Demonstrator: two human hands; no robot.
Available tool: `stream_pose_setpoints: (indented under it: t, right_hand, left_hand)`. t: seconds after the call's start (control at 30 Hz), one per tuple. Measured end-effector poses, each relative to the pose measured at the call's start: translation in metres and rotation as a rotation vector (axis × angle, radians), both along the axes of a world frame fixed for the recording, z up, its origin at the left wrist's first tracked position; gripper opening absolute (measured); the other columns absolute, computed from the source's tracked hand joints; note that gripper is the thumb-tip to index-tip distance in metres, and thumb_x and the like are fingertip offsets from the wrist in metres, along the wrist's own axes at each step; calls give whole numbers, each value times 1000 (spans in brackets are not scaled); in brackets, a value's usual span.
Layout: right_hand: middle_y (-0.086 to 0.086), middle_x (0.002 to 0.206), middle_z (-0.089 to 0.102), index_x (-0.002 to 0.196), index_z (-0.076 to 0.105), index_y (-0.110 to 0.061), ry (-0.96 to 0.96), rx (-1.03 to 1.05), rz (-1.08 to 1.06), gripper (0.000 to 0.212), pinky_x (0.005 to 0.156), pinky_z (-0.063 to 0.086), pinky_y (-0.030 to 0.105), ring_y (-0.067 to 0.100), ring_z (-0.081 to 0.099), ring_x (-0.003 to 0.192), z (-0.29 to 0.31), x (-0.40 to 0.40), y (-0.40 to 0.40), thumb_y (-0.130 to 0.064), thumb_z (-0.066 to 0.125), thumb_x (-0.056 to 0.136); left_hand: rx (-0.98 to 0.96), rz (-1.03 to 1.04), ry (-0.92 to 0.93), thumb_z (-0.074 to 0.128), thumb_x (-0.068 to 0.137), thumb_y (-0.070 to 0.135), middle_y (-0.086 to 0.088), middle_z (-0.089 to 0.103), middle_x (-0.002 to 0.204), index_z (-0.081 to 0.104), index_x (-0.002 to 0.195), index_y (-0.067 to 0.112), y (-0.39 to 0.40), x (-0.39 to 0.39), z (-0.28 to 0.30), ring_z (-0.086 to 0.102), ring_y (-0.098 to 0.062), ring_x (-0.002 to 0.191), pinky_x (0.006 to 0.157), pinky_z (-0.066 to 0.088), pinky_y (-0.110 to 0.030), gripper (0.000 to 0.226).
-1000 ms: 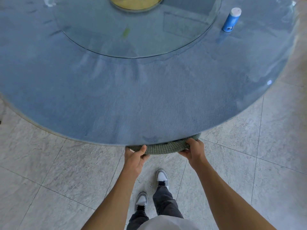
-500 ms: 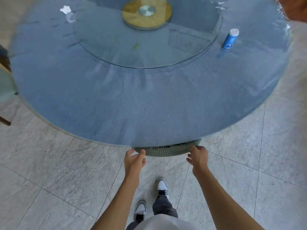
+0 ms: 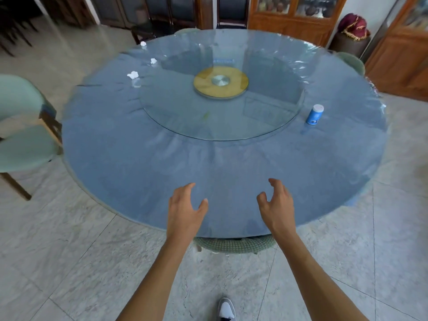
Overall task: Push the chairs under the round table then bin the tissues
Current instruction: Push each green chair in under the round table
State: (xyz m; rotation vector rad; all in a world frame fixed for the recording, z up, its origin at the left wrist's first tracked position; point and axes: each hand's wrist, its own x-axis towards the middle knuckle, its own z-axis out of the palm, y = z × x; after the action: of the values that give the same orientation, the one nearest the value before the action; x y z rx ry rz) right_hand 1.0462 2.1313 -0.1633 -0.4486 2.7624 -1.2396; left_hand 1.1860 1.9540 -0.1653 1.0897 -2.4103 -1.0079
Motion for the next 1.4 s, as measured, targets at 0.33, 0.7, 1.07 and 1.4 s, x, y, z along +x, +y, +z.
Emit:
stream_pose_setpoints:
  t: [0.33,0.7,1.07,1.4]
  right_hand:
    - [13,134,56,134,52,-4,318,28,209,55,101,39,38,33,49,120,53,-12,-21,-29,53,85]
    - [14,135,54,135,51,-4,267,51,392,59,101,41,42,35,49,119,34,19,-83,-37,47,85]
    - [16,133,57,131,54,-1,247,92,606,62,99,45,43,35,52,116,25,98,-239,-39,45,83]
    - [12,135,54,135,49,-7,218,46,819,61,99,45,43,34,50,117,36,203,-429,-36,48,82]
  left_hand:
    - [-497,23,23,69,80,42,-7,48,140,53,135,23,-12,-16,60,45,-31,123,99,40,-47,60]
    - [-405,127,-98,64,81,50,-4,42,147,45,140,30,-47,30,44,39,-28,132,106,36,-47,66]
    - [-314,284,-99,65,83,50,-3,39,147,43,142,29,-167,119,28,36,-27,133,111,32,-44,66]
    - [-273,493,-112,66,83,47,-4,39,149,43,141,29,-321,245,24,36,-28,134,108,35,-46,65]
